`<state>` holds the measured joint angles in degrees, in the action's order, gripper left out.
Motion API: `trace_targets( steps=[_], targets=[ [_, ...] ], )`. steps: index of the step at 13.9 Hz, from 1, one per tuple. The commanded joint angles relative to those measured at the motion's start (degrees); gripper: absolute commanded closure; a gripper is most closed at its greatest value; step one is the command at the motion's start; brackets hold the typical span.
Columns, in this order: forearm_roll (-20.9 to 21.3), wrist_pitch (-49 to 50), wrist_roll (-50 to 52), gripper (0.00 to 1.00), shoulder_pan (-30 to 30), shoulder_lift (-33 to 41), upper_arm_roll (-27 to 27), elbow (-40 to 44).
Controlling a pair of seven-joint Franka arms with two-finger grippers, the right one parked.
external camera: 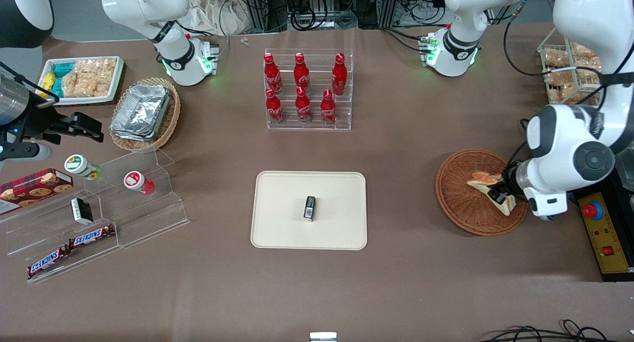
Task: Place sandwich from basket to tray
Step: 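Lift the sandwich and carry it toward the cream tray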
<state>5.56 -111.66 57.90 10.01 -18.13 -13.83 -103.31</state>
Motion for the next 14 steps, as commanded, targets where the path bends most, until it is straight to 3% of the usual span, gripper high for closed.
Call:
trace_targets(
  steps=[1, 3, 7, 11, 14],
  targets=[
    [0.68, 12.91, -3.57, 1.0, -0.7, -0.76, -3.29, 12.48],
    [0.59, 17.07, -9.89, 1.0, -0.87, -1.2, -7.5, 19.35],
    [0.59, 16.74, -11.32, 1.0, -6.12, -2.68, -14.11, 24.11],
    [1.02, 14.9, -13.35, 1.0, -17.63, -16.02, -13.94, 35.0],
    [7.42, 5.52, -12.99, 1.0, -22.74, -23.77, -13.85, 36.08]
  ],
)
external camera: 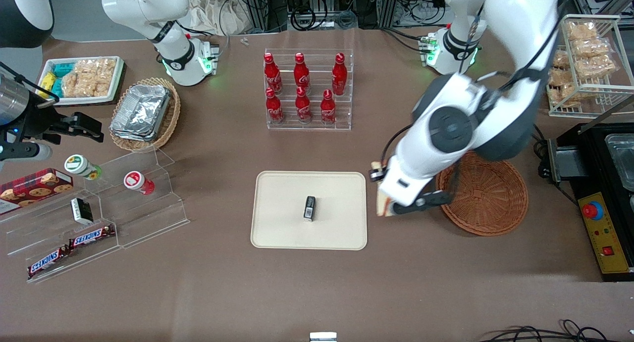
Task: Place sandwich from basket to tray
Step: 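Lift the sandwich and carry it toward the cream tray, then lower the sandwich onto the tray beside the black box and release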
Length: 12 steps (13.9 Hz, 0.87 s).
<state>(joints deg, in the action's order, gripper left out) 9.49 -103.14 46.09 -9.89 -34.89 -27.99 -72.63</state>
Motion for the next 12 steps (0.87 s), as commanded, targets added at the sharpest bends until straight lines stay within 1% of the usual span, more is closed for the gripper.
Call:
trace_targets(
  steps=[1, 3, 4, 5, 7, 8, 9, 10, 11, 12],
  targets=[
    [4.83, -6.16, -1.18, 1.0, -3.46, -10.08, 0.31, 5.48],
    [5.19, -12.41, -1.27, 1.0, -4.42, -14.31, 0.31, 5.48],
    [5.45, -14.0, -1.53, 1.0, -4.69, -15.89, 0.39, 5.48],
    [6.32, -14.54, -1.62, 1.0, -5.22, -17.3, 0.39, 5.48],
    [9.57, -15.07, -1.62, 1.0, -5.57, -19.5, 0.39, 5.57],
    [9.93, -16.46, -1.53, 0.92, -5.58, -20.38, 0.39, 5.57],
    [9.94, -18.13, -1.44, 0.79, -5.58, -21.18, 0.39, 5.66],
    [9.94, -19.45, -1.18, 0.63, -5.58, -21.62, 0.39, 5.66],
    [9.94, -20.08, -1.0, 0.27, -5.58, -21.71, 0.39, 5.66],
    [10.02, -20.08, -0.74, 0.01, -5.58, -21.62, 0.39, 5.66]
  ],
)
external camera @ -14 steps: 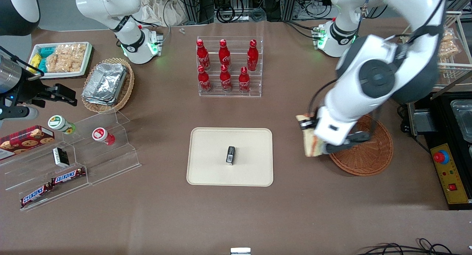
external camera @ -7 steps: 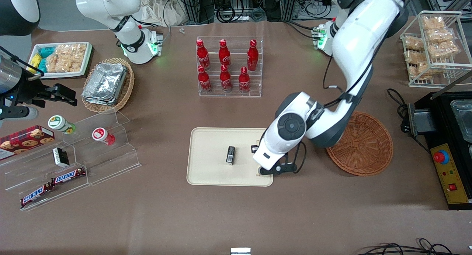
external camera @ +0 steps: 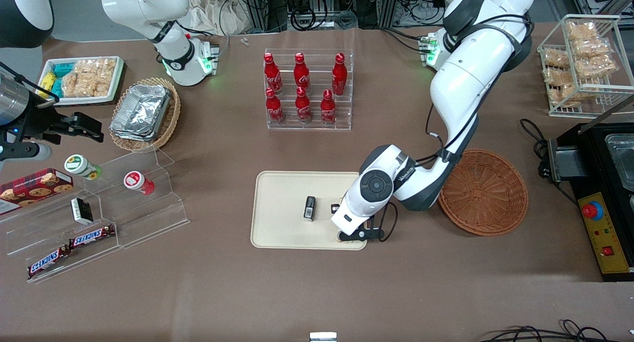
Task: Place sandwich from basket to tray
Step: 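Lower the sandwich onto the tray beside the black box and release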
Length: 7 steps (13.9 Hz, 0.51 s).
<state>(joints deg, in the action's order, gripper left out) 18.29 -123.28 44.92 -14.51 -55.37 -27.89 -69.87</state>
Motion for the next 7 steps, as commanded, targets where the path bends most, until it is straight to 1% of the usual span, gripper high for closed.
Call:
trace_targets(
  steps=[1, 4, 7],
  targets=[
    [1.14, 0.05, 1.13, 0.0, -0.96, -1.06, 0.29, 2.9],
    [1.14, 0.49, 2.89, 0.0, -0.61, -0.19, 0.29, 2.81],
    [0.61, 3.02, 3.59, 0.0, 0.18, 3.93, 0.29, 2.46]
  ],
)
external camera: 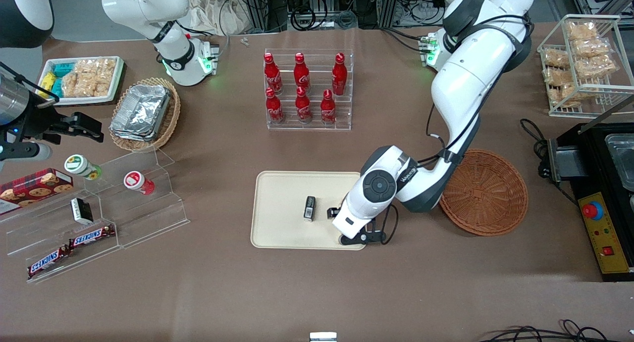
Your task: Place sandwich from basket to tray
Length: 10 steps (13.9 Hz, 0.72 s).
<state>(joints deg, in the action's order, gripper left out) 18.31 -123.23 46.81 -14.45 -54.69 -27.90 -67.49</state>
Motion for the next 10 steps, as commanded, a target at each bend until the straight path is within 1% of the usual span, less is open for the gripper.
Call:
trace_targets(
  steps=[1, 2, 4, 6, 8, 10],
  targets=[
    [0.33, 6.04, 1.7, 0.0, 1.6, 4.58, 0.22, -0.01],
    [0.24, 9.12, 1.44, 0.0, 3.36, 6.68, 0.13, -0.35],
    [-0.11, 13.96, 1.61, 0.0, 4.95, 11.94, 0.04, -1.67],
    [-0.2, 18.53, 1.44, 0.0, 8.1, 19.23, 0.04, -6.22],
    [-0.46, 19.08, 1.27, 0.01, 10.57, 26.61, -0.05, -12.28],
    [-4.05, 19.34, -1.44, 0.01, 15.04, 33.99, -0.57, -19.04]
  ],
)
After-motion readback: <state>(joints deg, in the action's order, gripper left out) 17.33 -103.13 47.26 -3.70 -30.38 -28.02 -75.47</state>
